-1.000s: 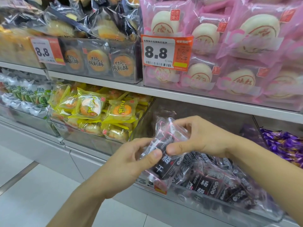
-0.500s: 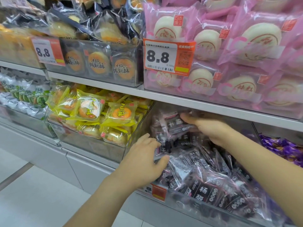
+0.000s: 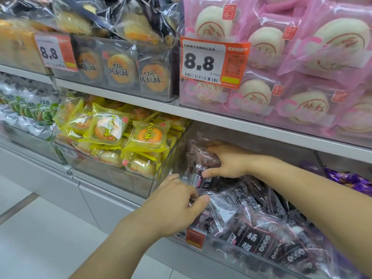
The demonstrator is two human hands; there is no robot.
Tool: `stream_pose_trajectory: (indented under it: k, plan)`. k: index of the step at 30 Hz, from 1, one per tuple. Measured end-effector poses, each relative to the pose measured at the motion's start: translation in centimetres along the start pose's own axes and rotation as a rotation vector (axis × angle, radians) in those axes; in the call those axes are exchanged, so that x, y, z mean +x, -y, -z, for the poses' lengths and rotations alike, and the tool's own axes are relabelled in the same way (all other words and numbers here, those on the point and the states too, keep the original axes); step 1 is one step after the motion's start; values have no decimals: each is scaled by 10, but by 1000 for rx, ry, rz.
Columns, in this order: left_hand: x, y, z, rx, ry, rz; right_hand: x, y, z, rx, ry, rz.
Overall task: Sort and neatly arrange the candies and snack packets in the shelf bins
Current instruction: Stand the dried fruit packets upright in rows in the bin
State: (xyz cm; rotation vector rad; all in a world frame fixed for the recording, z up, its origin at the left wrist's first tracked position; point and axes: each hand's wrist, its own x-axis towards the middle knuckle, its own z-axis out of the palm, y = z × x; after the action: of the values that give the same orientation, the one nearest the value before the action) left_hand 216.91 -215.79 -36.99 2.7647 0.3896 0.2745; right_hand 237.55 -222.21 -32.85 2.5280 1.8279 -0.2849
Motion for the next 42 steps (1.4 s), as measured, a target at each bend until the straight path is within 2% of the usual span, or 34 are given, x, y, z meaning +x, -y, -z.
stream_pose_trajectory:
  k: [4, 8, 13, 17, 21, 25, 28, 32, 35, 38, 42]
  plan:
    - [-1, 5, -4, 1, 28, 16, 9, 3, 5, 53, 10, -20]
    - [-5, 8, 1, -93, 75, 16, 11, 11, 6, 59, 129, -75]
    - [-6, 5, 9, -145, 65, 7, 15, 17, 4, 145, -76, -133]
    - [-2, 4, 9, -156, 75, -5, 18, 29, -22, 146, -43, -131]
    - [-3, 10, 10, -158, 116, -2, 19, 26, -15, 184, -1, -126]
    - [0, 9, 13, -161, 44, -14, 12, 27, -17, 258, -136, -124]
    - [4, 8, 13, -175, -6, -18, 15, 28, -24, 288, -220, -190]
    - [7, 5, 11, -226, 49, -22, 15, 28, -26, 244, -177, -106]
    - [7, 5, 11, -251, 77, 16, 14, 21, -14, 270, -217, -46]
    - [8, 5, 12, -237, 91, 44, 13, 23, -25, 179, -233, -2]
    - [6, 5, 12, -259, 89, 81, 19, 31, -34, 259, -275, -161]
